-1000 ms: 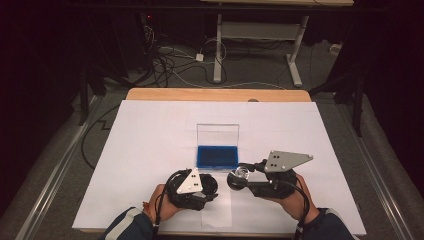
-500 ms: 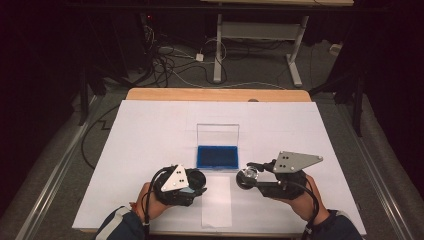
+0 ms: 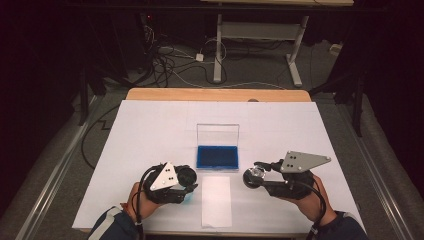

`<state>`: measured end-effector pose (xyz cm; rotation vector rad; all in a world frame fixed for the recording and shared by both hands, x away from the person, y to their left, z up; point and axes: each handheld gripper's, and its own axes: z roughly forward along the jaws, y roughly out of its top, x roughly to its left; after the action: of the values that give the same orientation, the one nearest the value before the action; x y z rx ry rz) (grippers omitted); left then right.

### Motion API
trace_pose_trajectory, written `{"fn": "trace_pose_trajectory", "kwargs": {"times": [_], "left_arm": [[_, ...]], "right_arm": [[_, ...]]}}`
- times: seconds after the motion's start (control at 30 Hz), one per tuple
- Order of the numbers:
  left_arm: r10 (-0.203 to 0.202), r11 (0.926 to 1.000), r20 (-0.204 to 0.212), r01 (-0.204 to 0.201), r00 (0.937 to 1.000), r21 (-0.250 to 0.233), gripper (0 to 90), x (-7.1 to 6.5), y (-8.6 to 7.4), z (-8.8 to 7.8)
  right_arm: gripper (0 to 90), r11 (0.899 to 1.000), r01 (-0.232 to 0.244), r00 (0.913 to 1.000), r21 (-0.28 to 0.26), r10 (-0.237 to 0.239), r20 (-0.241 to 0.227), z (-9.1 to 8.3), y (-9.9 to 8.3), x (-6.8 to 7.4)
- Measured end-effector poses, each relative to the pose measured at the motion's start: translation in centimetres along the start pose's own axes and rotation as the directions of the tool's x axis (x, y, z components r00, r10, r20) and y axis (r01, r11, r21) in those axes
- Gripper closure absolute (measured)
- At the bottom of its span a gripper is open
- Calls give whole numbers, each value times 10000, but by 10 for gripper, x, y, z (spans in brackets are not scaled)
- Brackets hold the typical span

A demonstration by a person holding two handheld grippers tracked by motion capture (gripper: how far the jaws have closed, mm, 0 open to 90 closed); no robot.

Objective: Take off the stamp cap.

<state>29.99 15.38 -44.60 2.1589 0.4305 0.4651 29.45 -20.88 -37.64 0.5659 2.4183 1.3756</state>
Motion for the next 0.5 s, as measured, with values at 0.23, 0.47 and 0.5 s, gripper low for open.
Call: {"fn": "trace_pose_trajectory", "kwargs": {"times": [0.23,0.47,0.5], "left_arm": [[-157,9998,-175,155,9997,-115,362,3,-3,-6],[-359,9991,-347,352,9988,-221,362,6,-8,-14],[-404,9989,-361,395,9985,-247,362,7,-9,-16]], "right_arm": [[568,10000,3,9999,45,-4,163,-2,-2,-1],[568,9998,75,9997,198,-80,239,-1,-5,-2],[568,9998,64,9997,213,-69,237,-1,-5,-2]]}}
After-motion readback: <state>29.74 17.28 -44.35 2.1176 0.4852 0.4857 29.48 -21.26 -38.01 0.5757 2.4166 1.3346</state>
